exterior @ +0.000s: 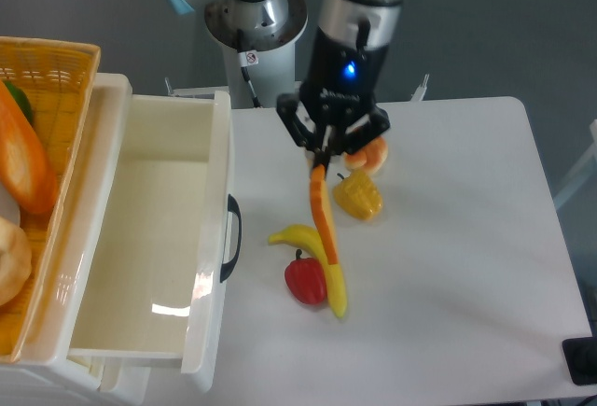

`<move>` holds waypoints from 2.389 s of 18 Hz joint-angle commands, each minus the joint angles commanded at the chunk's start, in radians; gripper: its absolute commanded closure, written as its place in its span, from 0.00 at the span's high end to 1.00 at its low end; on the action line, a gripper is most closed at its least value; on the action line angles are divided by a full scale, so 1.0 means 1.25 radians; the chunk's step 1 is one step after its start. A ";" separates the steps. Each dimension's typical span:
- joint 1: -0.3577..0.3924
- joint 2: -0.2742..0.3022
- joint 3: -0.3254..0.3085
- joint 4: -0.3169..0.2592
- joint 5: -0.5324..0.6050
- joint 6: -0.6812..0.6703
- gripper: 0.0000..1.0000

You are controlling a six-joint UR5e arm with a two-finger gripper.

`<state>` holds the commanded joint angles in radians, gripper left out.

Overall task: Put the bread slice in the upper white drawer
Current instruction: 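Lift the toast slice up off the banana, then carry the toast slice over the open white drawer and lower it, then open the gripper to drop the toast into the drawer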

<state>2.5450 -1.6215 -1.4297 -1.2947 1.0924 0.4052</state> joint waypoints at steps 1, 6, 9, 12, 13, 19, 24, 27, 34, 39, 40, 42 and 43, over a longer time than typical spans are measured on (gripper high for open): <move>-0.010 0.005 0.000 0.002 -0.015 -0.012 0.05; -0.080 0.011 -0.009 0.005 -0.028 -0.048 0.05; -0.112 0.015 -0.009 0.005 -0.030 -0.084 0.05; -0.141 0.009 -0.026 0.005 -0.031 -0.086 0.08; -0.153 0.007 -0.037 0.005 -0.030 -0.086 0.08; -0.174 0.006 -0.075 0.004 -0.025 -0.086 0.08; -0.183 -0.004 -0.092 0.005 -0.021 -0.086 0.08; -0.184 -0.005 -0.112 0.006 -0.021 -0.082 0.13; -0.185 -0.007 -0.126 0.007 -0.020 -0.076 0.32; -0.185 -0.006 -0.129 0.010 -0.020 -0.073 0.51; -0.185 -0.006 -0.129 0.010 -0.020 -0.071 0.58; -0.185 -0.006 -0.125 0.010 -0.020 -0.068 0.60; -0.185 -0.005 -0.124 0.010 -0.020 -0.065 0.60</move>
<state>2.3132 -1.6276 -1.5846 -1.2824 1.0677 0.3236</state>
